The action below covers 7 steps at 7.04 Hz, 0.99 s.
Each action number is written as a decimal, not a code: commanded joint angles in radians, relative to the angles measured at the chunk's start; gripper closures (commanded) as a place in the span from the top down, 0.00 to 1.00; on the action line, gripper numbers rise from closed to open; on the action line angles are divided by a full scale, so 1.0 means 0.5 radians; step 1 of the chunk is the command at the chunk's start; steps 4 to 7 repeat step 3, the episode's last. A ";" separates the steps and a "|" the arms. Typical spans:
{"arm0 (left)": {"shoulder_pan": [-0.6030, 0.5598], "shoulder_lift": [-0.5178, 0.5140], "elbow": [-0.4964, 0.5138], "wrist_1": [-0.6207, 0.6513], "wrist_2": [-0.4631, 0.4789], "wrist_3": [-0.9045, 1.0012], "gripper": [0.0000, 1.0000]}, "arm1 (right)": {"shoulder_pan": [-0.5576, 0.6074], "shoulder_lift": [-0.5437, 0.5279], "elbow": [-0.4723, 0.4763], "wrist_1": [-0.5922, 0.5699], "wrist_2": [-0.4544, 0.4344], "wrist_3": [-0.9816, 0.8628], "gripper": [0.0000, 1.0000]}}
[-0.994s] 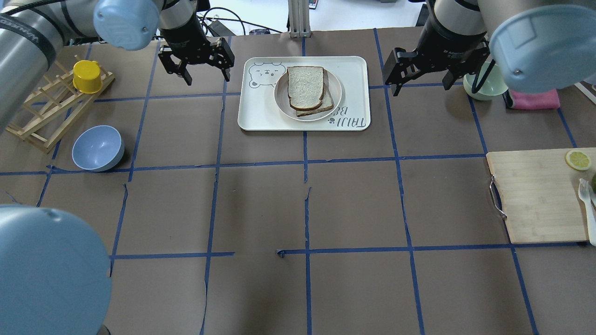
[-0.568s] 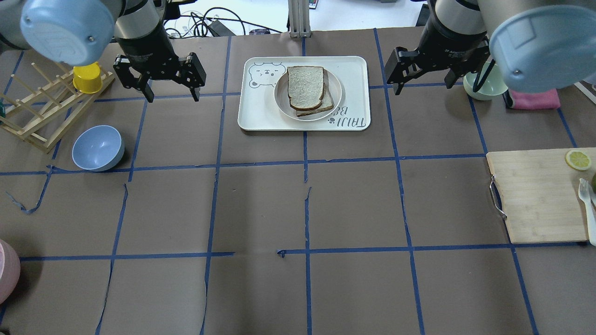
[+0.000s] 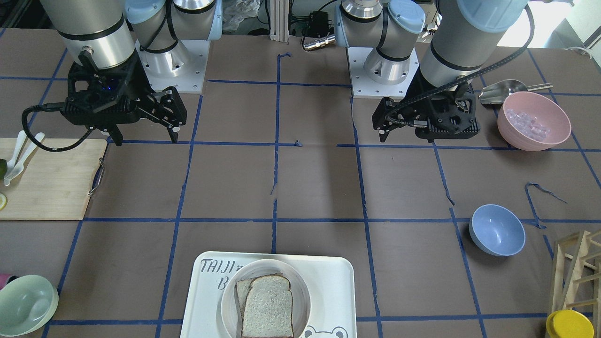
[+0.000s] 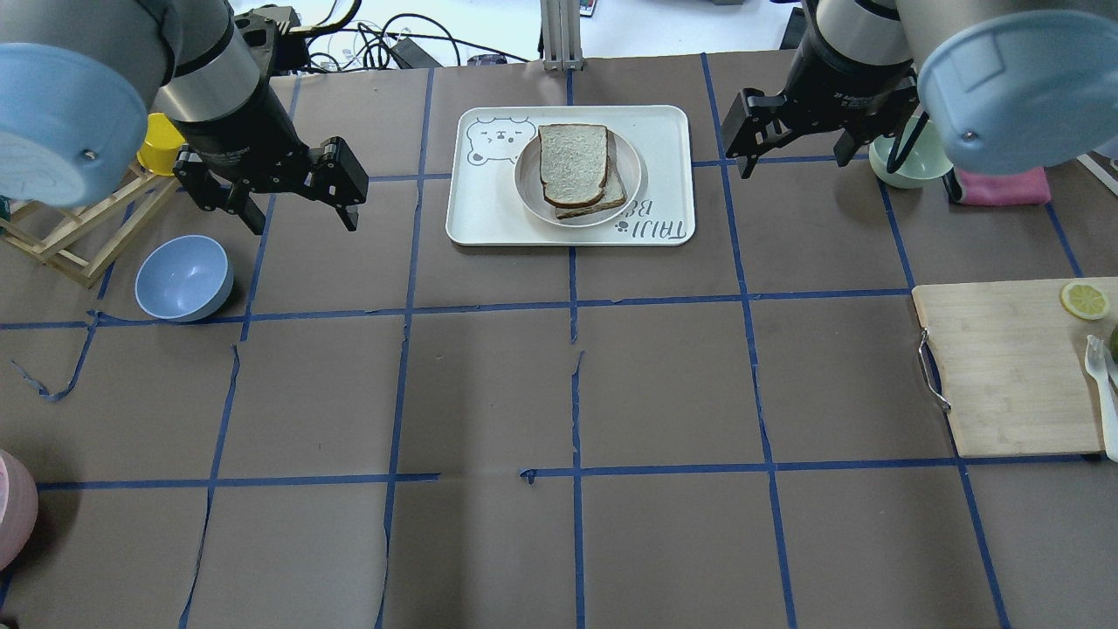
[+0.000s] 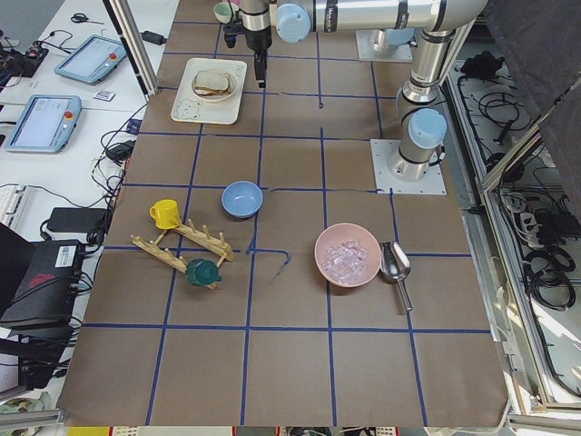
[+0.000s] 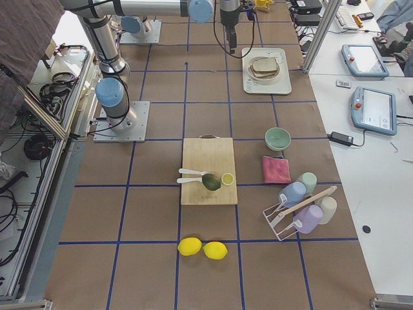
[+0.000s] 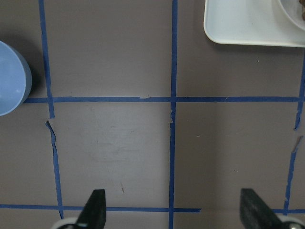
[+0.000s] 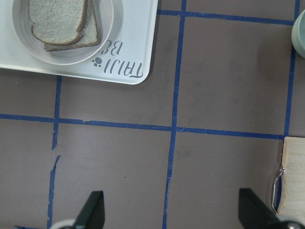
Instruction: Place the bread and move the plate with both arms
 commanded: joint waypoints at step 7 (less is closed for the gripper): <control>0.017 0.110 -0.124 0.005 -0.005 0.009 1.00 | -0.001 -0.003 -0.003 0.001 0.000 0.000 1.00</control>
